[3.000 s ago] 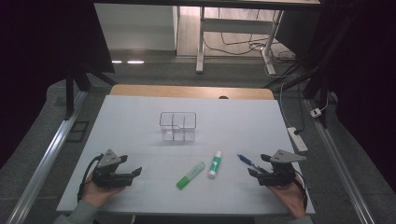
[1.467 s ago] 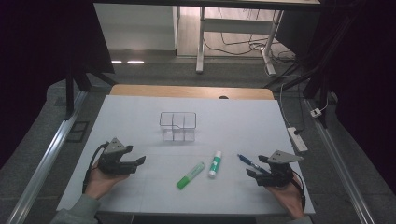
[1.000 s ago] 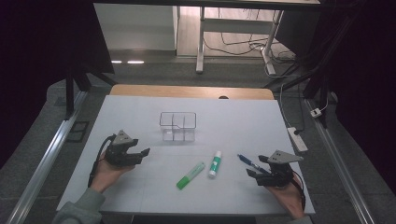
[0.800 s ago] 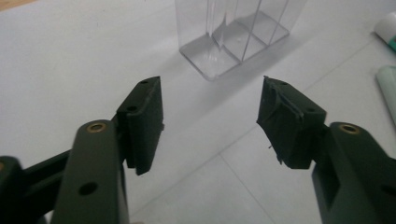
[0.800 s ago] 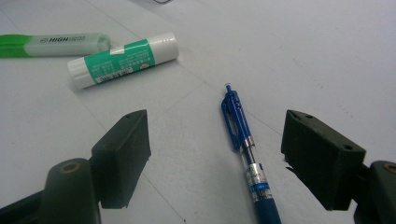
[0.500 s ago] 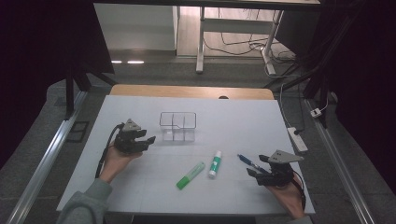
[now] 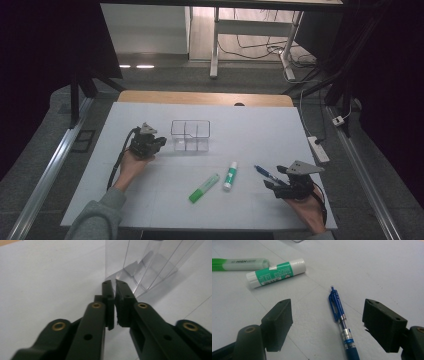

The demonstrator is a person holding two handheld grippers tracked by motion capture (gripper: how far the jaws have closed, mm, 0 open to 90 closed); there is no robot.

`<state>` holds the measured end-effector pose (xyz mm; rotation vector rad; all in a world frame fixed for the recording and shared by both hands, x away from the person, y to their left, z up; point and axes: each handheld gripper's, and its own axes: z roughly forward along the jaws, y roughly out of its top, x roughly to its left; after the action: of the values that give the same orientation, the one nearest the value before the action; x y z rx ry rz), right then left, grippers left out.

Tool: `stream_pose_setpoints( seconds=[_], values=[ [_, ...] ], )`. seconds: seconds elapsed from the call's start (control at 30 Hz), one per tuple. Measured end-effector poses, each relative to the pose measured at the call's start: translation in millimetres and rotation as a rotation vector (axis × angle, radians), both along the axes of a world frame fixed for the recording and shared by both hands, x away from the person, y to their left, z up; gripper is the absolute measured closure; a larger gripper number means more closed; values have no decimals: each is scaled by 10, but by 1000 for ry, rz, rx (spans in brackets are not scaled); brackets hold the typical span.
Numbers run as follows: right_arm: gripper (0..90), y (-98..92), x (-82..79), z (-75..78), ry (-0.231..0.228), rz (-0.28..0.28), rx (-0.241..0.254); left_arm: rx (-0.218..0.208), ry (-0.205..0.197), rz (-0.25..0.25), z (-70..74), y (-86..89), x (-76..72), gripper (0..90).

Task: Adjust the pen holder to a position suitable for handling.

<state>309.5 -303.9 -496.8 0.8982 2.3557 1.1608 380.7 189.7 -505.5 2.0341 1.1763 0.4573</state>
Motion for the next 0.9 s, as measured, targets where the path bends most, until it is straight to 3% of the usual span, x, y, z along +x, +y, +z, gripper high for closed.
stream_pose_setpoints(
  seconds=[0.33, 0.9],
  values=[
    [239, -3, 1, -5, -1, -1, -4, 13, 28, -23, -74, -73, 124, 884],
    [240, -11, -3, 3, -5, -4, -3, 21, 38, -38, -108, -153, 206, 884]
  ],
)
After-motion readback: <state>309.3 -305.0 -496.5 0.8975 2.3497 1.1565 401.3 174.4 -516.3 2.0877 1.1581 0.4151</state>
